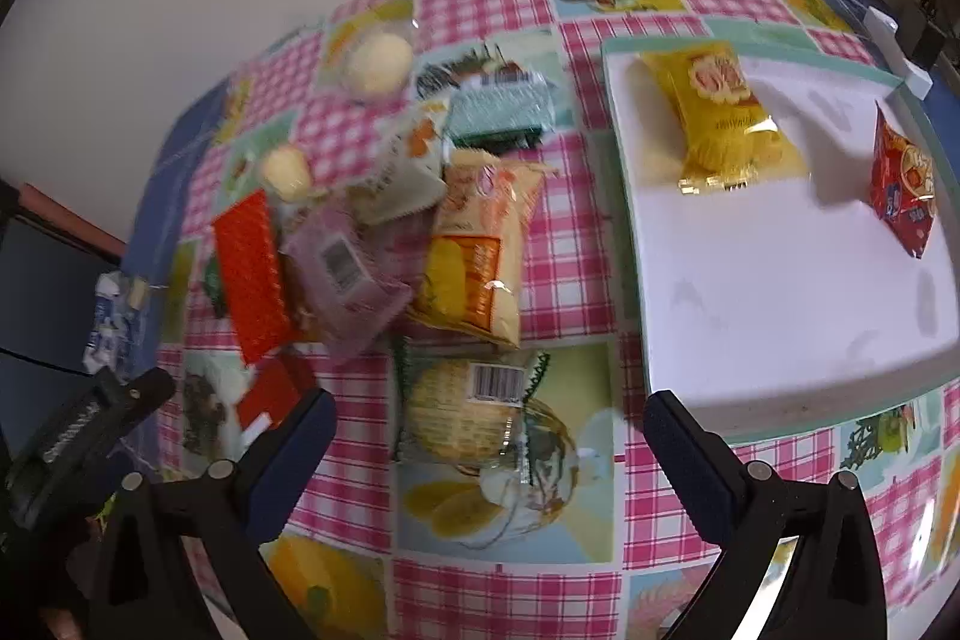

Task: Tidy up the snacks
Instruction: 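Move the left tool to the red wafer pack while the right tool approaches the round biscuit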

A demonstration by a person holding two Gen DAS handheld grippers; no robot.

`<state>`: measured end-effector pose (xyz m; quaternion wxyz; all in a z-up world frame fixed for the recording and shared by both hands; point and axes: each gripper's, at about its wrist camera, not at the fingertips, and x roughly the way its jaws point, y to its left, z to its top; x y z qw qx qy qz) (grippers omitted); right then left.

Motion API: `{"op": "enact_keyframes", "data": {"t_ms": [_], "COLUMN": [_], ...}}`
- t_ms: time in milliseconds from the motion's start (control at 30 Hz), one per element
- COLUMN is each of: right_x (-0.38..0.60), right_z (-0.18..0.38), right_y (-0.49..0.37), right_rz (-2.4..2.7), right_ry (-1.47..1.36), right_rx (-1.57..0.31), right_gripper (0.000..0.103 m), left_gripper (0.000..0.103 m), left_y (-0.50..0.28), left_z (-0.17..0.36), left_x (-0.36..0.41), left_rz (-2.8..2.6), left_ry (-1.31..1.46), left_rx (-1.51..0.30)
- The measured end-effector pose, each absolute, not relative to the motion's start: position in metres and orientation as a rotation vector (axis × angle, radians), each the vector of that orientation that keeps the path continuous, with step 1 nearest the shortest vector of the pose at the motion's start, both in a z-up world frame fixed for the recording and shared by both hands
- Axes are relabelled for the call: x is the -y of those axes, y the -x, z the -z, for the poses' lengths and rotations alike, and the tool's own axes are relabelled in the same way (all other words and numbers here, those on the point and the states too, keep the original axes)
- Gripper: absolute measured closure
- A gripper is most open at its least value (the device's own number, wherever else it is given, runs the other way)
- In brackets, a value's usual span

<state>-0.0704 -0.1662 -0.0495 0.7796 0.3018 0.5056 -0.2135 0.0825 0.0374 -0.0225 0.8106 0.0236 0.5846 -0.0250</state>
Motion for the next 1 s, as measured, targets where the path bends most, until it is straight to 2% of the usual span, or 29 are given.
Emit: {"op": "enact_keyframes", "data": {"t_ms": [500,767,1000], "right_x": [0.156,0.160,0.154], "right_z": [0.089,0.103,0.110], "right_y": [0.046,0.037,0.022], "right_rz": [0.402,0.421,0.450], "right_ry": [-0.651,-0.658,-0.602], "right_rx": [-1.207,-1.228,-1.243], "right_gripper": [0.000,0.000,0.000], "left_gripper": [0.005,0.005,0.004], "left_y": [-0.094,-0.098,-0.100], "left_z": [0.080,0.090,0.119], "left_x": [-0.008,0.010,0.034], "left_rz": [0.115,0.159,0.155], "left_ry": [-0.097,-0.090,-0.157], "left_rx": [-1.453,-1.470,-1.516]}}
